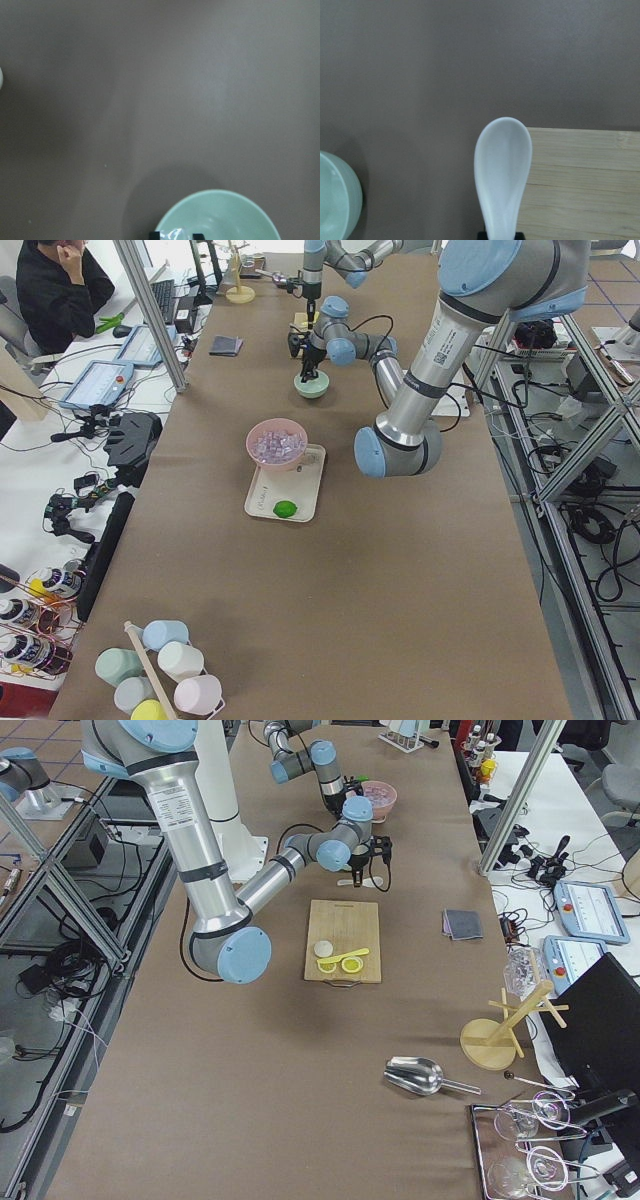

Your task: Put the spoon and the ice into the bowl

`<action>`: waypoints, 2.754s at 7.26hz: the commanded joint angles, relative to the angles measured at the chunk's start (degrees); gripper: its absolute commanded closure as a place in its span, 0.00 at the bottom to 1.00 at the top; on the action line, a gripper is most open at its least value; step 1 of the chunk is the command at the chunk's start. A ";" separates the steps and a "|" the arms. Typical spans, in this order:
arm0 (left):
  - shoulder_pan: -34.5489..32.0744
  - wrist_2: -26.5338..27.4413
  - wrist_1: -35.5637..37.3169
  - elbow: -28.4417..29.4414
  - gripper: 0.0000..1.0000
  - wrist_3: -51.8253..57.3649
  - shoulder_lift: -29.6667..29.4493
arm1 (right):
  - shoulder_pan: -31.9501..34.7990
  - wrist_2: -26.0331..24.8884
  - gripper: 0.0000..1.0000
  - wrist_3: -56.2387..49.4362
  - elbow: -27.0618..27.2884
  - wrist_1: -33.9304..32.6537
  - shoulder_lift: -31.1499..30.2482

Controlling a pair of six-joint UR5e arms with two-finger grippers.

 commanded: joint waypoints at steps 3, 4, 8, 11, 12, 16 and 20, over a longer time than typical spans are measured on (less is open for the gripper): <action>-0.78 4.73 -10.38 6.62 1.00 -0.45 -0.95 | -2.14 -2.33 1.00 0.02 0.23 -0.28 0.60; -0.78 4.82 -10.03 6.71 0.01 0.07 -0.69 | -2.66 -2.42 1.00 0.02 0.23 -0.28 1.12; -12.15 -6.30 10.20 -9.50 0.02 14.09 1.24 | -7.84 -7.24 1.00 0.90 0.50 -7.61 7.59; -26.05 -15.01 10.02 -9.63 0.02 31.84 5.44 | -13.12 -12.00 1.00 2.74 -2.56 -12.41 14.81; -27.57 -15.74 7.14 -9.55 0.02 34.77 7.64 | -14.43 -13.31 1.00 2.75 -4.67 -12.41 16.57; -28.91 -15.83 5.53 -9.02 0.02 35.32 8.54 | -16.81 -13.85 1.00 5.99 -11.53 -11.79 23.08; -32.24 -19.00 5.18 -9.10 0.02 38.37 11.60 | -15.34 -14.46 0.00 6.18 -14.62 -11.79 26.26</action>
